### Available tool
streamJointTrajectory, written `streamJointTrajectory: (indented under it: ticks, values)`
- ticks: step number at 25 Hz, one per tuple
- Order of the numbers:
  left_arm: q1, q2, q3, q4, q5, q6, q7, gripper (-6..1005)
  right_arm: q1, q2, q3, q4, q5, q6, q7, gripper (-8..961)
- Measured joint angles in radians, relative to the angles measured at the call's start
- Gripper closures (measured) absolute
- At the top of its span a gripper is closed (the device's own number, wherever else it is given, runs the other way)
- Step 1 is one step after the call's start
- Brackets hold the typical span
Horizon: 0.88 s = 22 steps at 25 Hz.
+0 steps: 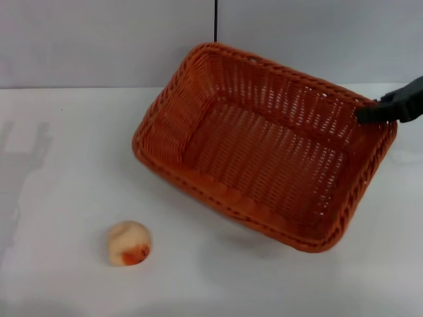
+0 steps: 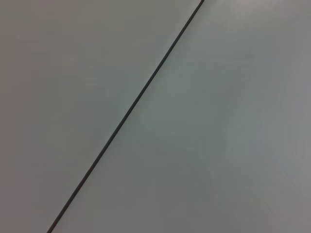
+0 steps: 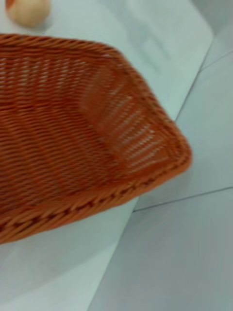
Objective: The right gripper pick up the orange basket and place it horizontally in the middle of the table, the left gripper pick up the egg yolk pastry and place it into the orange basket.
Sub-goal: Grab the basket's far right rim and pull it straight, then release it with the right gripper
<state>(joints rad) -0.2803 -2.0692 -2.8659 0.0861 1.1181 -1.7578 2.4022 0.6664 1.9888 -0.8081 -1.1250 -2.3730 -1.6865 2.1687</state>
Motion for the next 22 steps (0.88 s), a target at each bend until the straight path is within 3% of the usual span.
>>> streamJointTrajectory:
  ticks: [7, 15, 22]
  values:
    - [0.000, 0.000, 0.000, 0.001, 0.000, 0.000, 0.000, 198, -0.042, -0.033, 0.000, 0.003, 0.158, -0.035, -0.022, 776]
    - [0.000, 0.000, 0.001, 0.003, 0.000, 0.001, 0.000, 198, -0.052, -0.042, 0.066, 0.008, 0.228, -0.096, -0.057, 775]
    - [-0.004, 0.000, -0.001, 0.001, 0.000, 0.006, 0.000, 198, -0.056, -0.066, 0.102, 0.010, 0.289, -0.186, -0.084, 775]
